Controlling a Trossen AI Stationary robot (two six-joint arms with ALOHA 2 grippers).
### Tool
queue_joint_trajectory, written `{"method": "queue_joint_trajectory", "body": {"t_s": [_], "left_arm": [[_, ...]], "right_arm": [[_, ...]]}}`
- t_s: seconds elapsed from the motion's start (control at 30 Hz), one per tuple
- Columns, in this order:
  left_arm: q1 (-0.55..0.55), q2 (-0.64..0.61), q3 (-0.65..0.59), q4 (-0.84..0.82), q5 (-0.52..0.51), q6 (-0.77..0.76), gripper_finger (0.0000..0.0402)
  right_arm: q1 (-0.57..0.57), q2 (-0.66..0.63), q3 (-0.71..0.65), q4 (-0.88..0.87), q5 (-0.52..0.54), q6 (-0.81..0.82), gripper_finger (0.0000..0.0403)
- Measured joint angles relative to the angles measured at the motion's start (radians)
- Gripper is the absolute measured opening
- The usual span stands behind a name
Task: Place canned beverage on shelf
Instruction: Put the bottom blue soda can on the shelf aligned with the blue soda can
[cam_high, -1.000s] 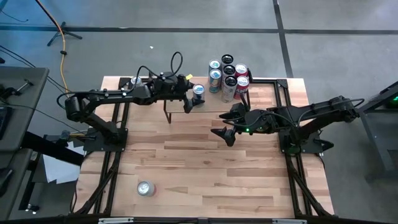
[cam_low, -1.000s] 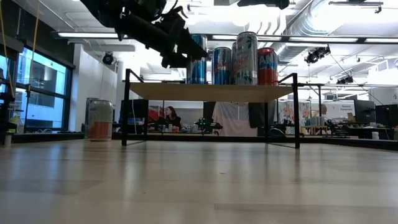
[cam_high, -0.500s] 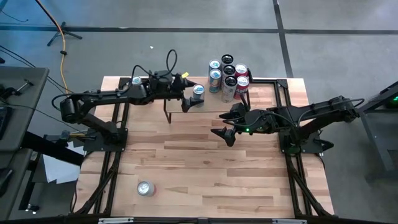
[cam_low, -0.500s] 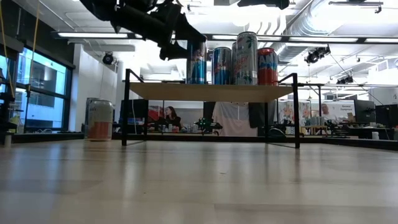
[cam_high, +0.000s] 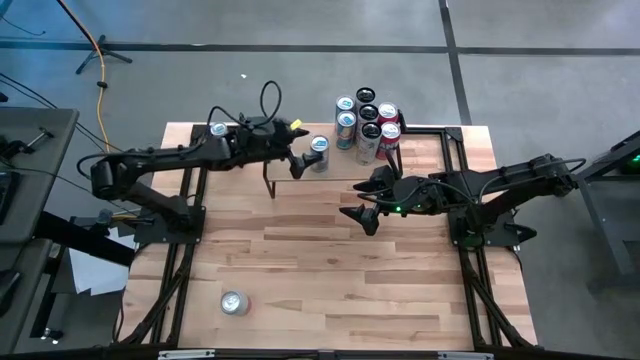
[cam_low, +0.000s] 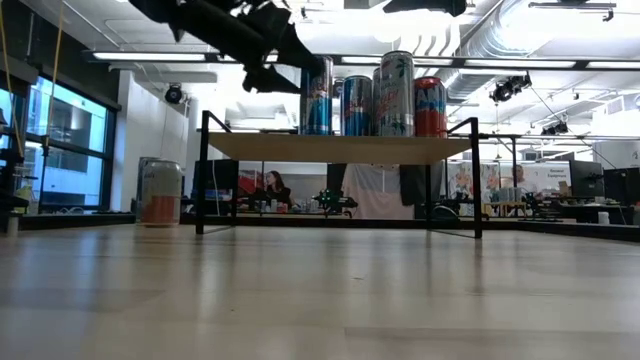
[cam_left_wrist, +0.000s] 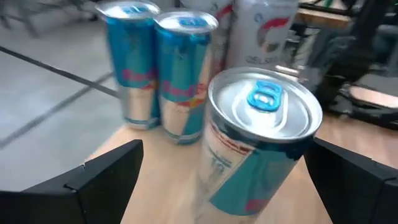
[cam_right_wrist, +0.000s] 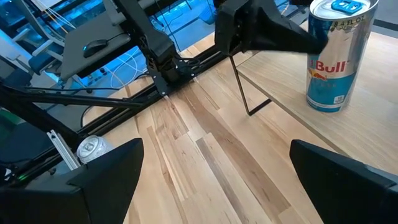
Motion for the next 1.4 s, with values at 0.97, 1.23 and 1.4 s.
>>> {"method": "queue_joint_trajectory", "body": {"t_s": [0.97,1.23,1.4], "left_arm": [[-0.566,0.038,0.051,-0.216,-0.853,-0.725,0.0400],[-0.535,0.300,0.362,-0.474,-0.952,-0.741,0.0400],[-0.496,0.367,0.435,-0.566,-0.977,-0.815,0.0400]], "right_arm": [[-0.009,-0.062,0.002,0.032,0.005,0.099,0.0391],[-0.010,-0.079,0.002,0.008,0.005,0.088,0.0391],[-0.010,-0.079,0.002,-0.030,0.005,0.096,0.0391]]}}
